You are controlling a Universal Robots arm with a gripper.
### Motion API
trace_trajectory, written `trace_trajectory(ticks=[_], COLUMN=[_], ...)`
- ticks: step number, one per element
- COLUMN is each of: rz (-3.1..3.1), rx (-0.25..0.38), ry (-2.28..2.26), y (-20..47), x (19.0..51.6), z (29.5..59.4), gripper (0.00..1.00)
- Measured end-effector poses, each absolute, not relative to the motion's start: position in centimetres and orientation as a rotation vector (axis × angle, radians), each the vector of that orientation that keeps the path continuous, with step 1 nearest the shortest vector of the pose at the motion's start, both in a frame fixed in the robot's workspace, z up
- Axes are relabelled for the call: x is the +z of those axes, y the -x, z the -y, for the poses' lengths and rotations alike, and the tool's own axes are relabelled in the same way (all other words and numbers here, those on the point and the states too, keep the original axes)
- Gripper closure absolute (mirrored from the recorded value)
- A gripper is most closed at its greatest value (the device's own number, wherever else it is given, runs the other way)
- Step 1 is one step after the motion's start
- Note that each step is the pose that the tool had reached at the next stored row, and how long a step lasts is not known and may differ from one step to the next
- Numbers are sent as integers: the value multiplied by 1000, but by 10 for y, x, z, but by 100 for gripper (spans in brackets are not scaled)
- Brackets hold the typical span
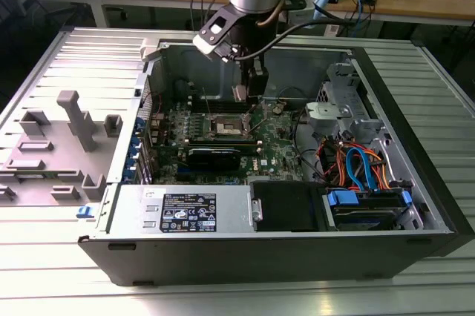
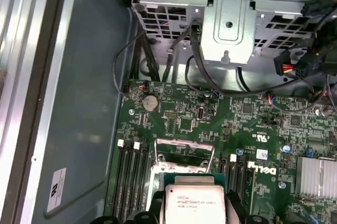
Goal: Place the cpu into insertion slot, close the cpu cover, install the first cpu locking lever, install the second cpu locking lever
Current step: 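Place the cpu into insertion slot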
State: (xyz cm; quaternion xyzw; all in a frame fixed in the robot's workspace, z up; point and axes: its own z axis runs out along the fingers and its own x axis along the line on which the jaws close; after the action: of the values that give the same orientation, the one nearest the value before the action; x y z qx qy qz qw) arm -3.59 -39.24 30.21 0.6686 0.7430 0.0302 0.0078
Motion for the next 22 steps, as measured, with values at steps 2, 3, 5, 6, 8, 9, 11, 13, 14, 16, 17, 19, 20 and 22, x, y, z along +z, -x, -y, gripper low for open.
trace_trajectory(ticks=[2,3,5,6,8,9,11,13,14,16,17,19,20,22], rz=[-2293,-2273,-2241,-2238,-2234,-2233,-2233,-2234,-2234,-2234,-2234,-2234,-2234,-2233], rx=[91,88,77,75,72,71,71,71,71,71,71,71,71,72], ry=[-2125,-2148,-2191,-2197,-2202,-2203,-2204,-2204,-2204,-2204,-2204,-2204,-2204,-2203], y=[36,36,36,36,36,36,36,36,36,36,36,36,36,36], x=[300,299,297,297,296,296,296,296,296,296,296,295,295,295], z=[392,392,392,392,392,392,392,392,392,392,392,392,392,392], gripper=[46,46,46,46,46,46,46,46,46,46,46,46,46,46])
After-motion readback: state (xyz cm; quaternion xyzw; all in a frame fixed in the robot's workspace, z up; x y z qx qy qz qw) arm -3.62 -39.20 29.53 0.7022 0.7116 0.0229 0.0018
